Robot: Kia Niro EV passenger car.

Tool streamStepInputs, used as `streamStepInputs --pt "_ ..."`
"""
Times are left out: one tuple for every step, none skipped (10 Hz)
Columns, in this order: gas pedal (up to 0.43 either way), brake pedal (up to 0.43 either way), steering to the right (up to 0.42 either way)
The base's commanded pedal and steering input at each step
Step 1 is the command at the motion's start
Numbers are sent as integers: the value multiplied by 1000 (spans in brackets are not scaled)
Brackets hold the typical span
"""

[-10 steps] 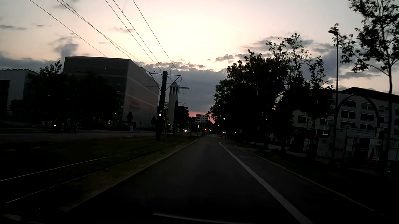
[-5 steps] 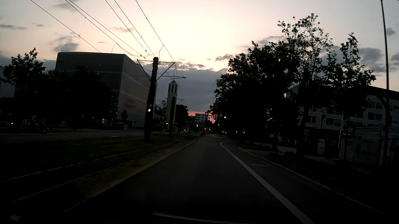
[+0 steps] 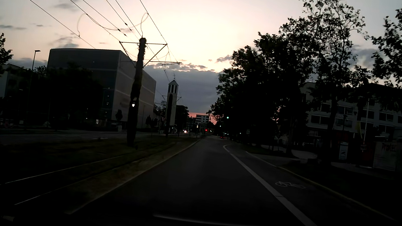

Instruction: Follow the waypoints while adhering to traffic rules and regulations

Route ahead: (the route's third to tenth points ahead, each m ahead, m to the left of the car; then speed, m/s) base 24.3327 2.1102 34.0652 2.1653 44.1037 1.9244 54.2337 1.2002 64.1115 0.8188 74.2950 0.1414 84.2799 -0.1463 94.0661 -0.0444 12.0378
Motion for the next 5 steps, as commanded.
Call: streamStepInputs --pt "98 0 0" --pt "98 0 0" --pt "98 0 0" --pt "98 0 0" --pt "98 0 0"
